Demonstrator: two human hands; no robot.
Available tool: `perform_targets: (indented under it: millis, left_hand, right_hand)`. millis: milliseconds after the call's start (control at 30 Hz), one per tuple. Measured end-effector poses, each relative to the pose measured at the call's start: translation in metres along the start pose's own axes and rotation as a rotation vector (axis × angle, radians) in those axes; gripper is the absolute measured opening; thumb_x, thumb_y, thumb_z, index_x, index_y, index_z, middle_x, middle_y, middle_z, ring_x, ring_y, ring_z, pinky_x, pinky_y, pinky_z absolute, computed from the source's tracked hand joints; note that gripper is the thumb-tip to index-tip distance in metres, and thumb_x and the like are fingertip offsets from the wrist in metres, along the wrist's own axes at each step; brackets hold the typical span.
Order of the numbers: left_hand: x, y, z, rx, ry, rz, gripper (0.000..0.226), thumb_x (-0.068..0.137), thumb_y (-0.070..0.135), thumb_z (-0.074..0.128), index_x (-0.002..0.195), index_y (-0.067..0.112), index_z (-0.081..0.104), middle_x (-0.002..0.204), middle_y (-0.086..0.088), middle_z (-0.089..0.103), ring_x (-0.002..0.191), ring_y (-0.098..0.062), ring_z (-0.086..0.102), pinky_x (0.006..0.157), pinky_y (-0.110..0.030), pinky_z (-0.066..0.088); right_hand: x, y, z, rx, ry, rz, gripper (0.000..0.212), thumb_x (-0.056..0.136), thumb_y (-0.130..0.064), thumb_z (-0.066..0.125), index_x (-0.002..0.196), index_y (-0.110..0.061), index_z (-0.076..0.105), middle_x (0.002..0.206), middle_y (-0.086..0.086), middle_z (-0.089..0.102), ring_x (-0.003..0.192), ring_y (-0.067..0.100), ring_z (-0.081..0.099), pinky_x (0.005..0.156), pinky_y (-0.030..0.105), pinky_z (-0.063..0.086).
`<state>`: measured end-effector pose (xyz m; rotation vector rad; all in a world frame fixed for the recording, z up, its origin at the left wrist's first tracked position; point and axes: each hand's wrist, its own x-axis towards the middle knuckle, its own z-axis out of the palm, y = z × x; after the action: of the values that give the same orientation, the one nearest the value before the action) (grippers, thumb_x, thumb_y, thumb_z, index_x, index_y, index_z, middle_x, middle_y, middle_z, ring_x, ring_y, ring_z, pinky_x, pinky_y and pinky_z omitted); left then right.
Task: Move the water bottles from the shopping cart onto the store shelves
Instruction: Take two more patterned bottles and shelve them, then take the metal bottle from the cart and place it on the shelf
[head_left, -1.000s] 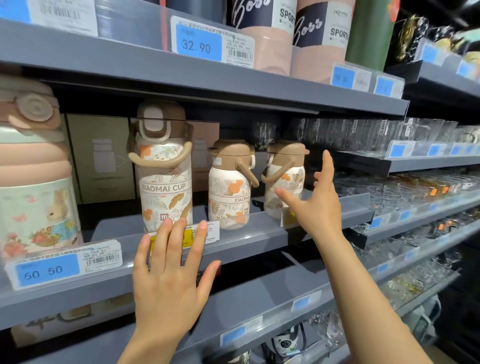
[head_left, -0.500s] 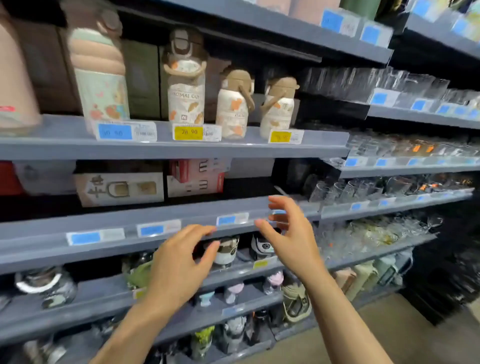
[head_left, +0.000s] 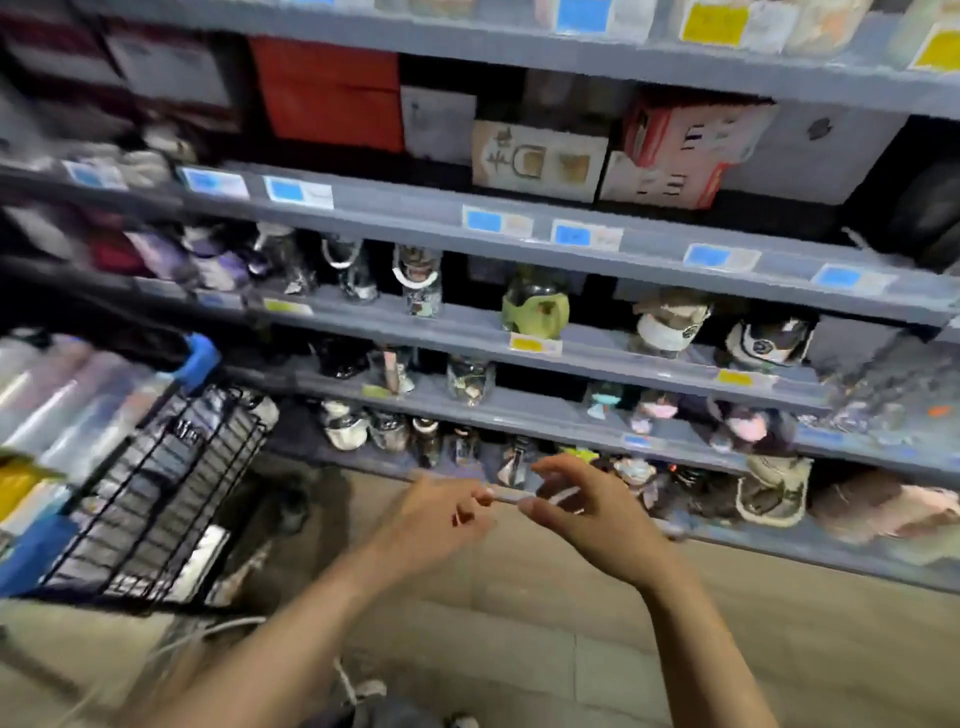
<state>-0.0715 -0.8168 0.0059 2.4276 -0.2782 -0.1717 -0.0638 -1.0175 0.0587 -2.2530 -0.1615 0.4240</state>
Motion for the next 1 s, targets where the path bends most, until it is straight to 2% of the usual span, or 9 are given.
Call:
perform_targets:
  millis: [100, 200, 333, 433, 533, 600, 733, 900, 1000]
  left_hand:
    - [-0.023, -0.036, -0.017, 0.080, -0.116, -0.139, 0.010, 0.090, 0.038, 0.053, 0.095, 0.031, 0.059, 0.084, 0.014, 0.062, 0.083, -0.011, 0.058, 0.066, -0.020, 0.036]
    - [-0.073, -0.093, -0.058, 0.046, 0.030, -0.314, 0.028, 0.088, 0.039, 0.060, 0.114, 0.030, 0.064, 0.102, 0.010, 0.069, 0.092, -0.009, 0.064, 0.072, -0.017, 0.042]
    - [-0.166, -0.165, -0.120, -0.025, 0.299, -0.560, 0.027, 0.085, 0.045, 0.064, 0.107, 0.031, 0.067, 0.086, 0.020, 0.064, 0.078, -0.001, 0.060, 0.071, -0.018, 0.047]
    - [-0.224, -0.214, -0.156, -0.125, 0.563, -0.681, 0.011, 0.078, 0.045, 0.069, 0.087, 0.038, 0.065, 0.068, 0.023, 0.064, 0.065, 0.005, 0.059, 0.069, -0.018, 0.047]
    - [-0.254, -0.271, -0.194, -0.137, 0.694, -0.749, 0.008, 0.082, 0.032, 0.071, 0.085, 0.033, 0.063, 0.072, 0.012, 0.065, 0.063, 0.001, 0.058, 0.069, -0.022, 0.046]
    - [-0.262, -0.317, -0.224, -0.084, 0.730, -0.749, 0.010, 0.087, 0.019, 0.068, 0.091, 0.028, 0.066, 0.080, 0.003, 0.067, 0.072, -0.014, 0.062, 0.071, -0.028, 0.048]
    - [-0.265, -0.425, -0.284, 0.276, 0.675, -0.567, 0.023, 0.089, 0.029, 0.060, 0.099, 0.012, 0.071, 0.091, -0.004, 0.070, 0.075, -0.026, 0.064, 0.071, -0.030, 0.049]
    - [-0.271, -0.544, -0.323, 0.569, 0.406, -0.493, 0.052, 0.089, 0.051, 0.042, 0.116, 0.015, 0.067, 0.120, -0.009, 0.066, 0.121, -0.032, 0.056, 0.106, -0.051, 0.032]
    - [-0.268, -0.565, -0.329, 0.649, 0.515, -0.303, 0.044, 0.088, 0.044, 0.047, 0.114, 0.018, 0.070, 0.119, -0.002, 0.068, 0.123, -0.028, 0.055, 0.110, -0.053, 0.028]
  right_hand:
    - [0.022, -0.023, 0.040, -0.043, -0.064, -0.036, 0.035, 0.082, -0.039, 0.072, 0.113, -0.029, 0.060, 0.092, -0.011, 0.062, 0.081, 0.012, 0.062, 0.082, 0.031, 0.051]
    - [0.051, -0.072, 0.102, -0.107, -0.225, -0.146, 0.032, 0.084, -0.042, 0.070, 0.111, -0.028, 0.059, 0.093, -0.011, 0.062, 0.079, 0.010, 0.060, 0.080, 0.028, 0.049]
    - [0.080, -0.153, 0.196, -0.122, -0.365, -0.277, 0.035, 0.089, -0.023, 0.066, 0.113, 0.002, 0.060, 0.097, 0.014, 0.062, 0.086, 0.028, 0.059, 0.080, 0.035, 0.045]
    - [0.099, -0.210, 0.271, -0.067, -0.448, -0.285, 0.044, 0.087, -0.035, 0.067, 0.123, -0.012, 0.055, 0.101, -0.001, 0.058, 0.092, 0.017, 0.059, 0.088, 0.034, 0.048]
    - [0.119, -0.254, 0.350, -0.043, -0.463, -0.240, 0.048, 0.086, -0.045, 0.066, 0.126, -0.025, 0.050, 0.105, -0.008, 0.055, 0.100, 0.015, 0.059, 0.093, 0.037, 0.048]
    - [0.136, -0.277, 0.402, 0.005, -0.464, -0.192, 0.052, 0.087, -0.041, 0.066, 0.131, -0.022, 0.046, 0.114, -0.003, 0.055, 0.104, 0.017, 0.058, 0.093, 0.037, 0.048]
    - [0.180, -0.310, 0.506, 0.084, -0.393, 0.019, 0.071, 0.086, -0.039, 0.068, 0.143, -0.015, 0.033, 0.138, 0.006, 0.046, 0.127, 0.023, 0.046, 0.103, 0.037, 0.040]
    - [0.205, -0.308, 0.585, -0.123, -0.188, 0.344, 0.095, 0.081, -0.046, 0.070, 0.150, -0.008, 0.017, 0.151, 0.017, 0.031, 0.139, 0.034, 0.030, 0.111, 0.047, 0.031]
    - [0.205, -0.296, 0.602, -0.283, -0.076, 0.479, 0.109, 0.079, -0.049, 0.072, 0.151, -0.003, 0.005, 0.154, 0.022, 0.022, 0.142, 0.035, 0.023, 0.114, 0.041, 0.027]
